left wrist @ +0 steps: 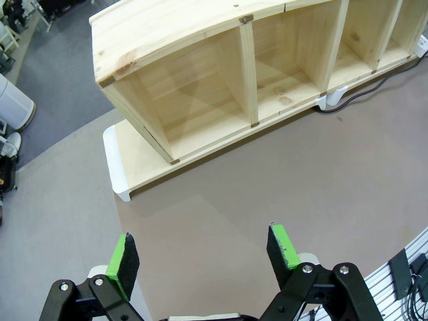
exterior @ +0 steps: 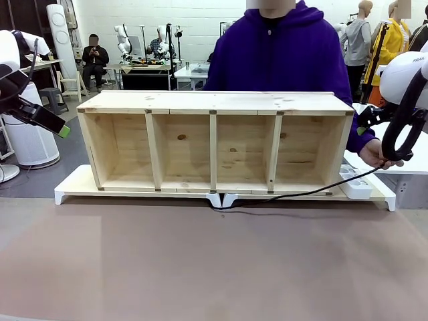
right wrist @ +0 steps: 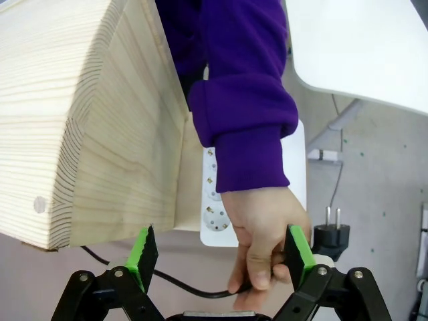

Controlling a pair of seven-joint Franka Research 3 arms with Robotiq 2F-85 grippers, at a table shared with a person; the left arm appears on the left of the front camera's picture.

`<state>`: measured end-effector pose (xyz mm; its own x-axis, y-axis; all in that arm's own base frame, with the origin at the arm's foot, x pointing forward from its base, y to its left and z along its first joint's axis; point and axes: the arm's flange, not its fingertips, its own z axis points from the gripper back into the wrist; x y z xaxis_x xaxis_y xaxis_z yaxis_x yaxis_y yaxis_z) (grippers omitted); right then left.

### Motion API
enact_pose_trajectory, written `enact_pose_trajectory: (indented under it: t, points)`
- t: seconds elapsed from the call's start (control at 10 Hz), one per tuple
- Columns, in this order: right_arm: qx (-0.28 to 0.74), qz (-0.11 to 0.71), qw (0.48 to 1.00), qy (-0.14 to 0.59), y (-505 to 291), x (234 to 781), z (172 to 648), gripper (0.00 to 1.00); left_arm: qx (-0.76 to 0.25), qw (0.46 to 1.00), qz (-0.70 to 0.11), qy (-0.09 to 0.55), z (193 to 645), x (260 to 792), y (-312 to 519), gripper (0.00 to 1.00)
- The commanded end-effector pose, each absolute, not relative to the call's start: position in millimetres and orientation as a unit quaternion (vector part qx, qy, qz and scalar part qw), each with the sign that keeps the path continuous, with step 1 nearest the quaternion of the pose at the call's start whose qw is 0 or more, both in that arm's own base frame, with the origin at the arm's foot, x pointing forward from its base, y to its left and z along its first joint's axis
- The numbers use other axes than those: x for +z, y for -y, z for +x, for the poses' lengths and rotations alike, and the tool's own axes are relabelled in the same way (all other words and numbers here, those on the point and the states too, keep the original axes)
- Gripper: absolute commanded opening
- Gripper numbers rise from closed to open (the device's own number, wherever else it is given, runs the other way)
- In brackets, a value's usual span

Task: Perform cable management.
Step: Release the Power Cable when the human grasps it.

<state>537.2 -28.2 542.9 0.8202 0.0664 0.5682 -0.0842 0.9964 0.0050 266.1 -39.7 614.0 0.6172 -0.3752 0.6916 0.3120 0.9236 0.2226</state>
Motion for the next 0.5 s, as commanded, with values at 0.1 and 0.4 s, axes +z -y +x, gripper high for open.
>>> enact_pose_trajectory:
  t: [0.1, 0.4]
  points:
    - [0.039, 0.015, 0.955, 0.295, 29.2, 541.7, 537.1, 0.97, -0.190, 0.897, 0.041, 0.398, 268.3, 614.0, 40.5, 1.00]
    - [0.039, 0.015, 0.955, 0.295, 29.2, 541.7, 537.1, 0.97, -0.190, 0.897, 0.041, 0.398, 268.3, 614.0, 40.5, 1.00]
